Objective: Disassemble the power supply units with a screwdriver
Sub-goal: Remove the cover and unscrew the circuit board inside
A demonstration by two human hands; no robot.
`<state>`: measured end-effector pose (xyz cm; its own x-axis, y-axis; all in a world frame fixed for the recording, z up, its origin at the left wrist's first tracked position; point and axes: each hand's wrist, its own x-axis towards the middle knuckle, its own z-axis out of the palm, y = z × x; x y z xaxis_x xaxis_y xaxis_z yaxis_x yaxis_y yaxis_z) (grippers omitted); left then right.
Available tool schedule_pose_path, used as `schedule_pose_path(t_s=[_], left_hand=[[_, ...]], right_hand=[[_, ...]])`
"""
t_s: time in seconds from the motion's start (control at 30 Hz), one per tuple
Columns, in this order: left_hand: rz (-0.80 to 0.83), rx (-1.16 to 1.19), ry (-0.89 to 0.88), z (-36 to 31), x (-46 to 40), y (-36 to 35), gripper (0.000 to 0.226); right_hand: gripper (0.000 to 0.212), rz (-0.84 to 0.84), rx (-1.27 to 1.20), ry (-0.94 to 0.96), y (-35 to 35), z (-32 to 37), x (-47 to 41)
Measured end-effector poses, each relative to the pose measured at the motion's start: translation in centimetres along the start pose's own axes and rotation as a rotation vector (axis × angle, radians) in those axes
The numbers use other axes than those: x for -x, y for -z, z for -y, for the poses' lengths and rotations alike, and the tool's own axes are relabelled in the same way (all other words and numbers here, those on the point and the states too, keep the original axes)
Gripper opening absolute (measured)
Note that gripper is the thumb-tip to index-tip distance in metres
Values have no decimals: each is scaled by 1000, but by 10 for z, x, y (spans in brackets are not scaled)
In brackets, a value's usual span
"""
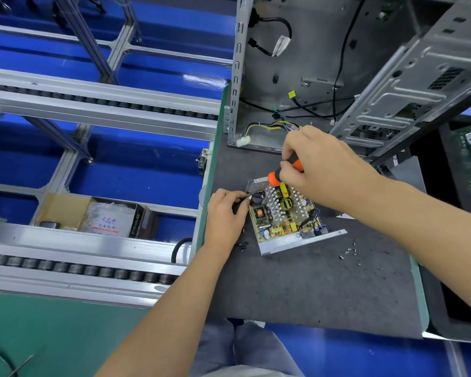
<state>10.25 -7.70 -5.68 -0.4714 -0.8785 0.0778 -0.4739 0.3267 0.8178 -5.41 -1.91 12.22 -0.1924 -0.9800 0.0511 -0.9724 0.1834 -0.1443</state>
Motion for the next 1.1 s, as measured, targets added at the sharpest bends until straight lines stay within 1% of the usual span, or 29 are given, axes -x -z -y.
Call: schedule_pose_path(t_s=[0.17,0.33,0.43,0.53,0.63,0.73,0.83,0.9,0.97,1.03,1.1], left_hand=[[4,-28,-50,-1,2,2,14],[-40,-71,-108,4,7,4,7],[-25,-159,-243,16,14,8,10],[7,-245,-373,29,17,10,14],[42,-308,-437,34,17,11,19],[44,-299,-399,32,20,11,22],[-18,-213,-267,22,21,8,22],[-58,-158,-206,10,18,6,27],[-105,-127,-228,-5,13,4,30],[-158,-118,-280,-26,7,2,28],[-177,-117,-344,-49,-4,0,26]], right_hand=[[10,25,-91,-53,-1,-7,4],[11,22,-158,-103,7,-13,5],[10,-31,-184,-171,22,-32,11],[9,-97,-186,-303,36,-61,24],[8,-108,-159,-408,44,-88,41],[7,-99,-171,-480,44,-104,55],[8,-76,-168,-494,33,-110,63],[9,-61,-154,-500,24,-112,66],[11,-63,-147,-509,17,-116,68],[12,-79,-131,-515,11,-121,68],[14,-104,-126,-520,7,-125,66]])
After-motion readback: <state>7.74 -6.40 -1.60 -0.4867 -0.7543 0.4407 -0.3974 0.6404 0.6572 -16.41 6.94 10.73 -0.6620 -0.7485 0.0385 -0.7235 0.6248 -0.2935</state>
